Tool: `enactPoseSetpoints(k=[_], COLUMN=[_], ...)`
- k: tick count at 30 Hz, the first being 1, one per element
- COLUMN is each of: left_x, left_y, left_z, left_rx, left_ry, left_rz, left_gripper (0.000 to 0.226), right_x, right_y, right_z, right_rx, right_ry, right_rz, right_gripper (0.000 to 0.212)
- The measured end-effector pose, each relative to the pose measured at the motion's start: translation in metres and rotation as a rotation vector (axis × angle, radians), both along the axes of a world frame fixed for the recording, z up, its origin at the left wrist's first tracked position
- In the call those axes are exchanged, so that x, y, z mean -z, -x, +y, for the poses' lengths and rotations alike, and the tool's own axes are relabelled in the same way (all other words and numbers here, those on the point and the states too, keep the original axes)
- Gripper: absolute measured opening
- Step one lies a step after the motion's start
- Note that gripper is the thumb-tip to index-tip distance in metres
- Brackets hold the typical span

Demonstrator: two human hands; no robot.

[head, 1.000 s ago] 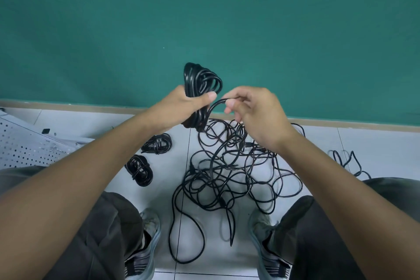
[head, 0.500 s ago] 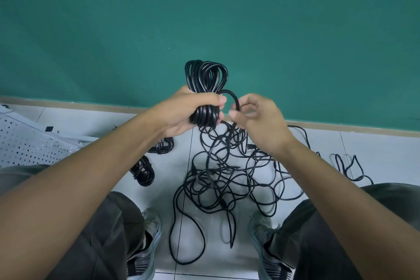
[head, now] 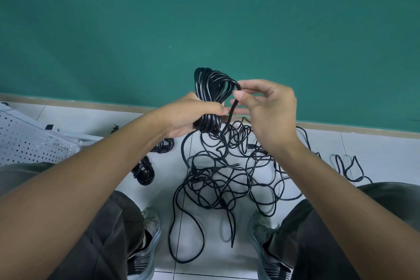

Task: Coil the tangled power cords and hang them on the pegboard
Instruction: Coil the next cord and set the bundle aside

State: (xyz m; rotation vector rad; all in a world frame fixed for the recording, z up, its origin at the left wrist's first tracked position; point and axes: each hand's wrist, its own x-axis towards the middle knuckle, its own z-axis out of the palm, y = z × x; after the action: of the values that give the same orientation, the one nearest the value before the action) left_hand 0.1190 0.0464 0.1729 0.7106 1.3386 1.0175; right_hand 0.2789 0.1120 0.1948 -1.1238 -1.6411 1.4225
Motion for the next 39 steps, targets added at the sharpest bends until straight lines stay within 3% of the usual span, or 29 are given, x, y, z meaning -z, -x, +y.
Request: enactPoseSetpoints(k=[4, 9, 12, 14, 15, 17, 21, 23, 27, 30, 35, 39], left_x=[-0.003, -0.005, 0.001, 0.003, 0.002, 0.000, -0.008, -0.010, -0.008, -0.007, -0.002, 0.004], left_y=[-0.004, -0.009, -0.012, -0.013, -0.014, -0.014, -0.006, 0.003, 0.013, 0.021, 0.037, 0.046], left_z=[0.000, -0.002, -0.002, -0.002, -0.002, -0.001, 0.004, 0.007, 0.011, 0.014, 0.015, 0.011], left_rx=[0.059, 0.119, 0.041, -0.025, -0.049, -0.101, -0.265, -0.352, -0.526, -0.655, -0.810, -0.918], left_ry=[-0.015, -0.055, -0.059, -0.060, -0.067, -0.084, -0.094, -0.094, -0.116, -0.099, -0.066, 0.003], left_rz=[-0.064, -0.046, -0.064, -0.068, -0.056, -0.055, -0.200, -0.257, -0.340, -0.299, -0.193, -0.110], left_gripper=[0.034, 0.026, 0.032, 0.017, 0.007, 0.011, 0.014, 0.013, 0.014, 0.015, 0.015, 0.010], right_x=[-0.005, -0.002, 0.002, 0.004, 0.005, 0.007, 0.020, 0.029, 0.032, 0.033, 0.031, 0.025], right_y=[0.001, 0.001, 0.005, 0.005, 0.005, 0.006, 0.009, 0.012, 0.015, 0.016, 0.008, 0.000], right_z=[0.002, 0.003, 0.005, 0.007, 0.008, 0.005, -0.016, -0.027, -0.034, -0.039, -0.040, -0.037], right_rx=[0.062, 0.077, 0.101, 0.123, 0.122, 0.083, -0.168, -0.272, -0.303, -0.356, -0.549, -0.640], right_ry=[-0.011, -0.135, -0.246, -0.255, -0.215, -0.097, 0.257, 0.310, 0.354, 0.357, 0.285, 0.201], right_rz=[-0.006, -0.089, -0.102, -0.110, -0.109, -0.087, 0.014, 0.020, -0.007, -0.089, -0.253, -0.383], right_gripper=[0.010, 0.006, 0.004, 0.006, 0.007, 0.013, 0.052, 0.064, 0.067, 0.060, 0.025, 0.017])
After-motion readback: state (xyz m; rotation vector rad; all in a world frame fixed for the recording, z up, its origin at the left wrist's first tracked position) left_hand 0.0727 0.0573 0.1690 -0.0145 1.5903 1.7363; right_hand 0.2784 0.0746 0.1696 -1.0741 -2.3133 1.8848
